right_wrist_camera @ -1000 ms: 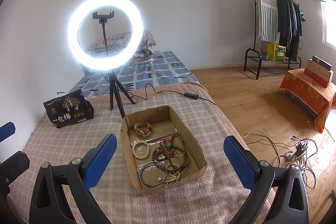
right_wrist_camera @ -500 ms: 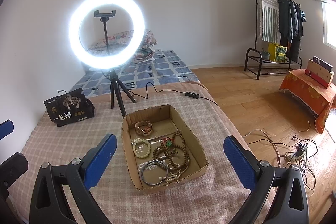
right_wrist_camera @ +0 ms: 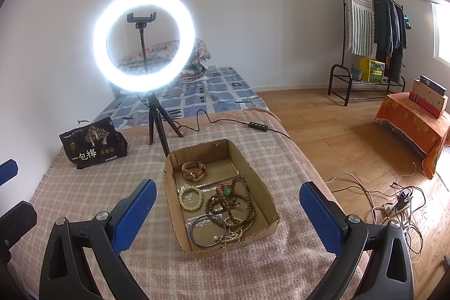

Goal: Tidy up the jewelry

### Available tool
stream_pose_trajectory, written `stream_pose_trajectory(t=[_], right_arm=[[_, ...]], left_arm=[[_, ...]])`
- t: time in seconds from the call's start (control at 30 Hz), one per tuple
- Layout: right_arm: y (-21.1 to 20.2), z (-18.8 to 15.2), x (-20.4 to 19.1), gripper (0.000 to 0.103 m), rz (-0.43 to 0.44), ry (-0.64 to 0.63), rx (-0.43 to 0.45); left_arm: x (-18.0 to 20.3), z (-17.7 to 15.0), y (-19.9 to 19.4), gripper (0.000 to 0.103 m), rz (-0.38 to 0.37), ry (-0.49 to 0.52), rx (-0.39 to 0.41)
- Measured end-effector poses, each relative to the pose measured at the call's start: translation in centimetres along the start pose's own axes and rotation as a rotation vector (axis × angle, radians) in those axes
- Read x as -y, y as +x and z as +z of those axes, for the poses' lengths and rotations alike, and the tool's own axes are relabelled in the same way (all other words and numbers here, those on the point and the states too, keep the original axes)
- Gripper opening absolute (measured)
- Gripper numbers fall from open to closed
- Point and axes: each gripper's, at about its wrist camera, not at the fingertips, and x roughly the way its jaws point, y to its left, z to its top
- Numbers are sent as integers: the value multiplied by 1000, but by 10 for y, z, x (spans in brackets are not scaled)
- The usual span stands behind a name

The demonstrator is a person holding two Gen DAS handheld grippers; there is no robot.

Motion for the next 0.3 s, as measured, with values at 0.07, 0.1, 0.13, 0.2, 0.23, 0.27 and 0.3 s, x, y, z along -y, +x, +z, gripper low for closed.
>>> stream_pose_trajectory(t=[0.07,0.1,0.13,0.2,0.23,0.27,0.3], right_arm=[[0,0,-1,103,0,-1,-1],[0,0,-1,103,0,0,-1],[0,0,-1,103,0,-1,-1],[1,0,-2,103,1,-1,-3],[1,0,-2,103,1,0,-3],[1,0,-2,103,2,0,-2],[1,0,-3,103,3,-1,-3]], left_arm=[[-1,-1,0,103,3,-2,5],[0,-2,0,103,5,-3,5],[-2,-2,0,103,5,-4,6],[0,-2,-2,103,9,-4,13],[-1,-2,-2,103,8,-6,16],[-1,-3,-3,103,6,-8,17],[-1,-3,-3,103,4,-10,18]])
